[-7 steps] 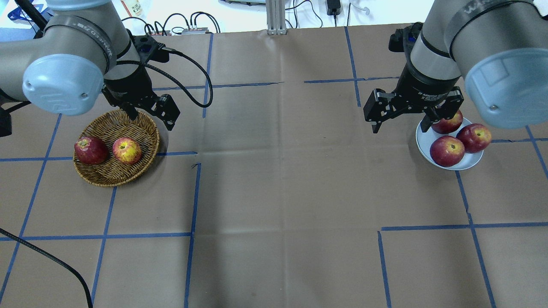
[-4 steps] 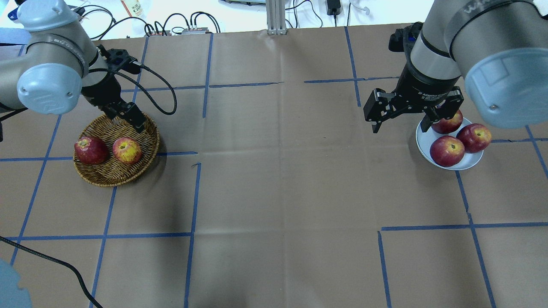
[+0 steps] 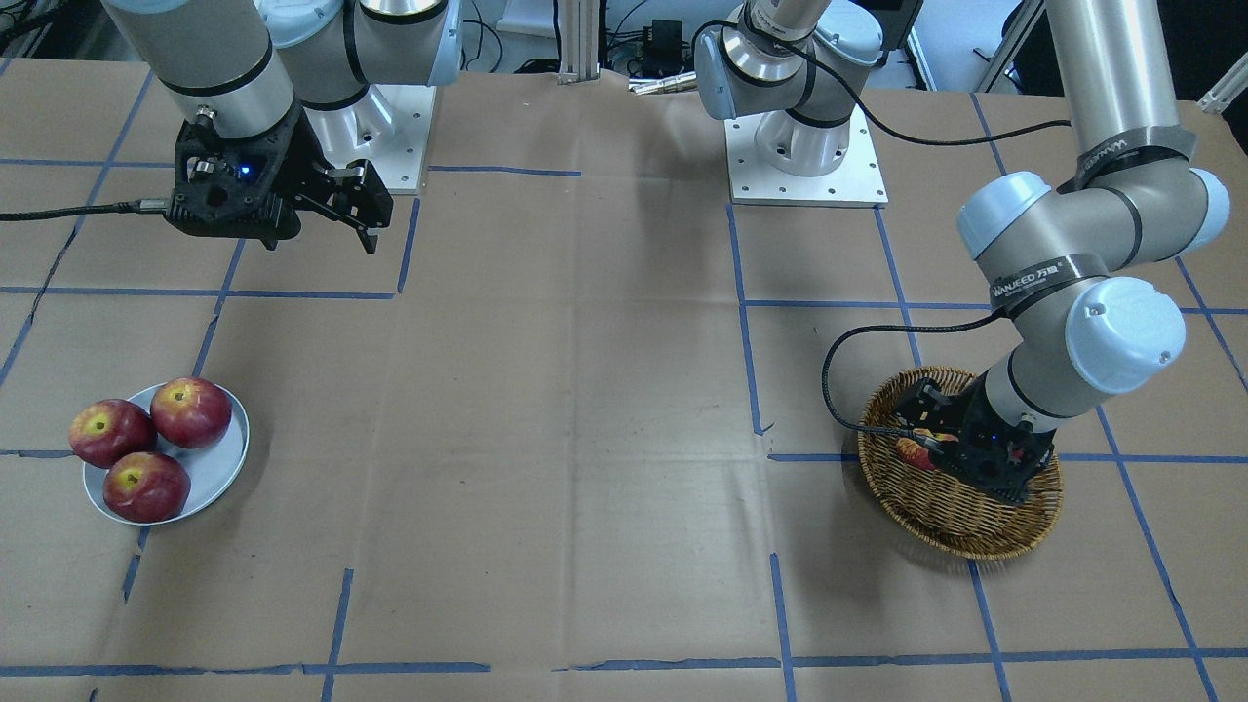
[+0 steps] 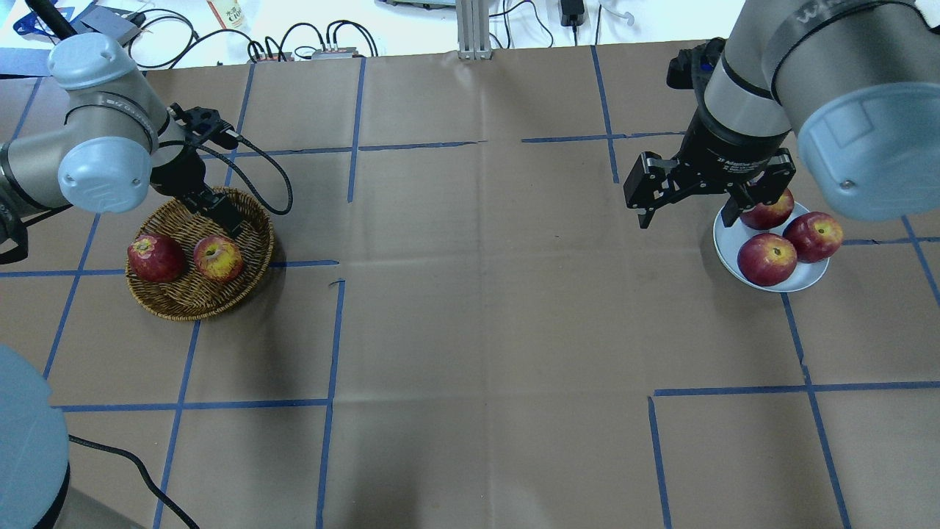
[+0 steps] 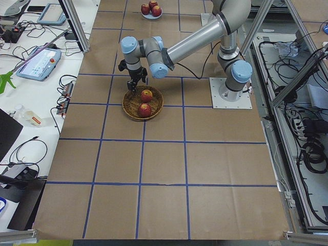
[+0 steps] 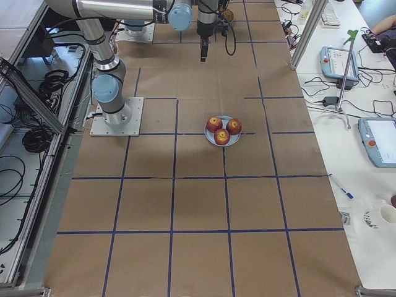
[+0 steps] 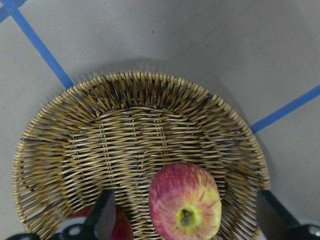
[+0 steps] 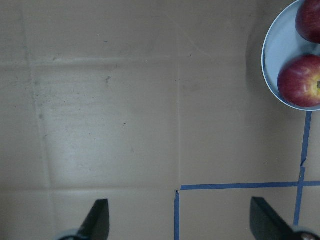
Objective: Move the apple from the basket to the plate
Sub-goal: 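Lower the left gripper onto the red-yellow apple in the basket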
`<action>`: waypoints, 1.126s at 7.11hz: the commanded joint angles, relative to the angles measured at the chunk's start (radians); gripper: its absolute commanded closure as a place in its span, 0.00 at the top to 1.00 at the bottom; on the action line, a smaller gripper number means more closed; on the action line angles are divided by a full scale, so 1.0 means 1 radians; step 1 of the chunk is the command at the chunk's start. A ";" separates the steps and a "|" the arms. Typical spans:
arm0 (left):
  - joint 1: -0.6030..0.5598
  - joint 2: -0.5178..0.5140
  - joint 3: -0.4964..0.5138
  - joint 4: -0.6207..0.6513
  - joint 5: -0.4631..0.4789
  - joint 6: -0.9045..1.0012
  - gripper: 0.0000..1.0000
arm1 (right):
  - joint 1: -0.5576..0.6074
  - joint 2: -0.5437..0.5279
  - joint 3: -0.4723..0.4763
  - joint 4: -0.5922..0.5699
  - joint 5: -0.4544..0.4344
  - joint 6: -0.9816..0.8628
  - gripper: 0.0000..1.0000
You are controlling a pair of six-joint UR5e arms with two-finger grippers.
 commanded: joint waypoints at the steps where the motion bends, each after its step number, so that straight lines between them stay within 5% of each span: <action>1: 0.022 -0.002 -0.066 0.045 0.002 0.004 0.99 | 0.000 -0.001 0.000 0.000 0.000 0.002 1.00; 8: 0.052 -0.025 -0.111 0.048 0.002 -0.003 0.99 | 0.000 -0.001 0.000 0.000 0.000 0.000 1.00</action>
